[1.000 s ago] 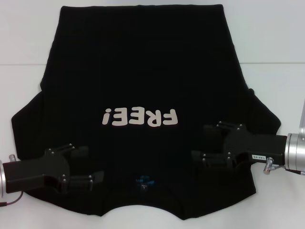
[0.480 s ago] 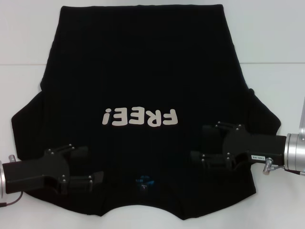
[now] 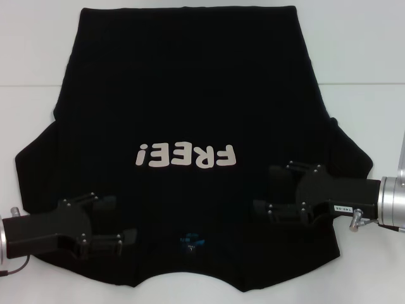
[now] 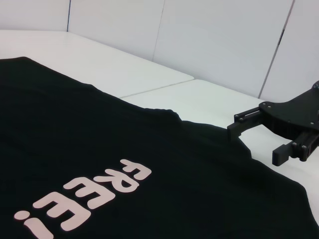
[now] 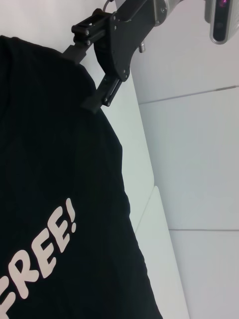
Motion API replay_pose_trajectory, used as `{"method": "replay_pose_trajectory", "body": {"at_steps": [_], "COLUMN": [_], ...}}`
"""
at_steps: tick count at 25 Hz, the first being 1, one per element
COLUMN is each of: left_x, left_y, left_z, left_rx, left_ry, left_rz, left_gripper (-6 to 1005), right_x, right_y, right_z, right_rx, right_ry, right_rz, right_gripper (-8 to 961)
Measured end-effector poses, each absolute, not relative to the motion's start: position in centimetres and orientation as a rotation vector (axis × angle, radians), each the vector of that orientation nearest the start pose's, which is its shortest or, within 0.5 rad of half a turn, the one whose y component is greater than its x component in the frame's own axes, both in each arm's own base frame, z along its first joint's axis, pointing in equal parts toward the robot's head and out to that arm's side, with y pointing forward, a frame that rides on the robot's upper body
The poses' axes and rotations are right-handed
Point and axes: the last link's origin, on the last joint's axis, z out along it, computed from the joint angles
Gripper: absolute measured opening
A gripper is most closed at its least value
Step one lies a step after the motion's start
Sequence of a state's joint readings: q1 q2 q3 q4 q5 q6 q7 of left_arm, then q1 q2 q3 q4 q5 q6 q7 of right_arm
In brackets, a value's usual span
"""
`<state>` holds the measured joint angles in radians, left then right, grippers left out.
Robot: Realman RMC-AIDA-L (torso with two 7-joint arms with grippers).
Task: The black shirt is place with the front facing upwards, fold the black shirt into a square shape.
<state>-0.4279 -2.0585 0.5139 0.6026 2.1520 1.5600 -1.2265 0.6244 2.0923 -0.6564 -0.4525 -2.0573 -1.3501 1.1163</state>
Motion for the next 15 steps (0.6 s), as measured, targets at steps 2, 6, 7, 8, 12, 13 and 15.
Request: {"method": "replay_pose_trajectory", "body": {"at_steps": [2,6,7,8,12,13,15], "left_x": [-32.2,-32.2,-32.2,-32.2,-32.0,-32.0,-32.0], "left_y": [29.2,29.2,29.3,29.5,30.9,31.4,32.2], "left_z": [0.8,0.8,0.9,1.2,3.2,4.0,5.4], "left_rx": [-2.643,-2.636,-2.628,-2.607,-2.479,-2.449,-2.377], "left_ry": [-0.683,-0.719,-0.745,-0.806,-1.14,-1.22,-1.378], "left_rz": [-0.576,-0.585,-0.593,-0.614,-0.716,-0.728,-0.75], "left_gripper": [935,935,935,935,935,935,935], "right_x": [26.3,26.4,26.4,26.4,26.4,26.4,26.4], "right_y": [34.6,34.6,34.6,34.6,34.5,34.5,34.5], "right_z": [-4.3,-4.3,-4.3,-4.3,-4.3,-4.3,-4.3], "right_rx": [-2.721,-2.72,-2.72,-2.72,-2.72,-2.719,-2.72], "right_ry": [0.435,0.437,0.438,0.439,0.445,0.447,0.451], "right_rz": [0.555,0.555,0.556,0.556,0.556,0.556,0.558], "right_gripper": [895,895,895,895,895,895,895]}}
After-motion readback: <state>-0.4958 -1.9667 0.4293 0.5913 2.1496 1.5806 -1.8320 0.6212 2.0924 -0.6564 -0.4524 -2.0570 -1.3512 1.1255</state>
